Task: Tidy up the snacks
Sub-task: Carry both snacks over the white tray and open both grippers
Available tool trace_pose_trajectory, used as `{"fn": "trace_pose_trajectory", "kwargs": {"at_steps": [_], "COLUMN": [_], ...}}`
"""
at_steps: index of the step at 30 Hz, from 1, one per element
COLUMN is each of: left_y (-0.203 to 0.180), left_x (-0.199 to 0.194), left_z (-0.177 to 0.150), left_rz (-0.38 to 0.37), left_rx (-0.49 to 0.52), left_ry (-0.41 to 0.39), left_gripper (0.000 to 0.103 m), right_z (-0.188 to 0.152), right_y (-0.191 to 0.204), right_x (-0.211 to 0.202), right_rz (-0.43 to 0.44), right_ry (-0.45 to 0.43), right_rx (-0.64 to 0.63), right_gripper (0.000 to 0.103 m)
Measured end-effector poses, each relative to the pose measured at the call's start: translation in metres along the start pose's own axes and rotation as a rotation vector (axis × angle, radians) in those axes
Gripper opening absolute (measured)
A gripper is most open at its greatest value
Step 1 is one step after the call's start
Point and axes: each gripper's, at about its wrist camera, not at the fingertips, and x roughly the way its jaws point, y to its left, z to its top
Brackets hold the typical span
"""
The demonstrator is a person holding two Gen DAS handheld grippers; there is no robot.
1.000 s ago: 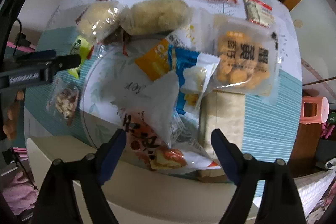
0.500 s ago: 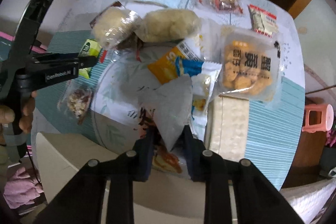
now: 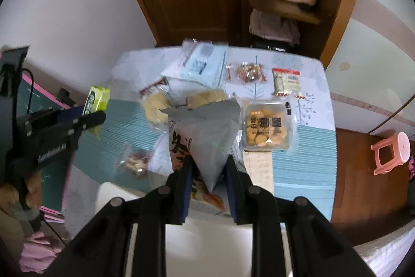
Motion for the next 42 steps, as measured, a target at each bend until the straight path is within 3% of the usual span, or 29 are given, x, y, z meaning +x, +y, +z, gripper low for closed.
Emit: {"fn": "trace_pose_trajectory", "kwargs": {"at_steps": [4, 9, 18, 24, 26, 28, 30, 34, 42], "left_y": [-0.026, -0.053, -0.089, -0.091, -0.091, -0.09, -0.089, -0.088, -0.085], "left_x": [-0.048, -0.073, -0.033, -0.01, -0.01, -0.011, -0.015, -0.021, -0.039], "left_z": [-0.021, -0.053, -0.115, -0.139, -0.143, -0.145, -0.144, -0.141, -0.134], "left_rz": [-0.045, -0.079, -0.047, -0.054, -0.05, -0.036, -0.026, -0.015, -0.021], "left_rx": [0.031, 0.067, 0.12, 0.087, 0.078, 0.061, 0.051, 0.041, 0.003], "left_ry": [-0.03, -0.019, 0.105, 0.199, 0.204, 0.203, 0.181, 0.163, 0.091], "left_gripper": [0.034, 0.034, 0.034, 0.036, 0.045, 0.073, 0.08, 0.083, 0.083], "right_z": [-0.022, -0.058, -0.123, -0.148, -0.152, -0.153, -0.152, -0.149, -0.14], "right_y": [0.006, 0.012, 0.002, -0.004, -0.004, -0.004, -0.004, -0.005, -0.007], "right_x": [-0.031, -0.058, -0.034, -0.006, -0.003, -0.001, 0.0, -0.007, -0.028], "right_rz": [0.013, 0.032, 0.008, 0.018, 0.02, 0.023, 0.03, 0.045, 0.029], "right_ry": [-0.028, -0.011, 0.128, 0.234, 0.243, 0.253, 0.255, 0.23, 0.149], "right_rx": [0.001, 0.0, 0.025, 0.051, 0.053, 0.059, 0.066, 0.084, 0.088], "right_gripper": [0.024, 0.024, 0.025, 0.026, 0.026, 0.027, 0.029, 0.038, 0.039]}}
